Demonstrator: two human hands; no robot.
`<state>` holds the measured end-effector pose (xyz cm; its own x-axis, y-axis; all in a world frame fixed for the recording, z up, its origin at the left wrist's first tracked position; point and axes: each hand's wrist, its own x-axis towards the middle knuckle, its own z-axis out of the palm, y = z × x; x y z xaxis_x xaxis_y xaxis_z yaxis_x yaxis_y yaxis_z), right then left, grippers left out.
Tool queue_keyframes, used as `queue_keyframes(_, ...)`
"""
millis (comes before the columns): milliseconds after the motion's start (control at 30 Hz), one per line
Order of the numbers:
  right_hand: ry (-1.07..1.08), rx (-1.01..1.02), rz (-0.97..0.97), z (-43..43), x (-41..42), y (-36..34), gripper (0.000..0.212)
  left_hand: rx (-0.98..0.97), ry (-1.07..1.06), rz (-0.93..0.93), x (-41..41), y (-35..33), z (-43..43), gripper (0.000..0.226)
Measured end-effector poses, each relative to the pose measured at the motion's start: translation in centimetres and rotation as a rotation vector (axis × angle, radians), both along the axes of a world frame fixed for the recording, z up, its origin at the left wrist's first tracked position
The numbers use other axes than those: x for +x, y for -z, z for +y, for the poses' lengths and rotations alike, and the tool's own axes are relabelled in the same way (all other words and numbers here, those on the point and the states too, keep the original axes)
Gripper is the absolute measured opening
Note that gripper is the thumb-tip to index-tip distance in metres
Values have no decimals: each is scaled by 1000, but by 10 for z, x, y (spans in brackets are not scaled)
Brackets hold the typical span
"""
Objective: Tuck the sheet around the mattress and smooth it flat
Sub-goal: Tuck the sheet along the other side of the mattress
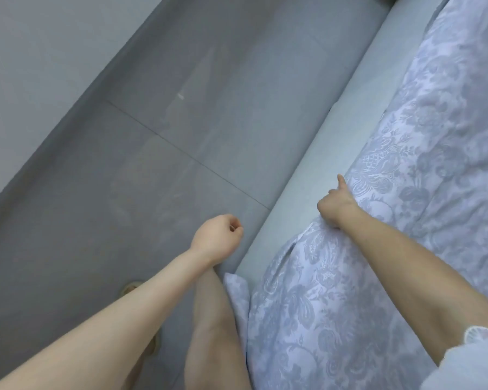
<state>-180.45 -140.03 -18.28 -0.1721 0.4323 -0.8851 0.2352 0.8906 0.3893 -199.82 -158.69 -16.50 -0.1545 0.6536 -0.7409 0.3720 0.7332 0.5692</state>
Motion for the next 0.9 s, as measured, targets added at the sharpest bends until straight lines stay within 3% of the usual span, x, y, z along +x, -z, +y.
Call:
queue_keyframes(67, -68, -21, 275, 8, 18, -8, 15, -22, 30, -33, 11, 3, 33, 22)
queue_keyframes(167, 108, 3, 806, 16, 48, -50, 32, -71, 9, -113, 37, 5, 81, 23)
queue_keyframes(267, 267, 21, 1007, 25, 73, -102, 12, -107, -48, -234, 72, 3, 124, 20)
queue_keyframes(500, 644, -205, 833, 50, 79, -116, 12, -301, -94, -657, 133, 5, 198, 51)
queue_keyframes(600, 962, -241, 705, 67, 74, -116, 6, -373, -131, -765, 132, 2, 220, 54)
queue_keyframes(667, 1214, -124, 796, 81, 68, -112, 9, -335, -84, -716, 131, -4, 233, 46)
queue_keyframes(733, 1299, 170, 890, 105, 60, -103, 10, -253, -72, -652, 132, -13, 244, 37)
queue_keyframes(800, 1371, 402, 827, 128, 46, -97, 32, -152, -140, -625, 132, -18, 252, 37)
queue_keyframes(900, 1482, 431, 652, 157, 16, -91, 54, 5, -154, -497, 114, -27, 264, 35)
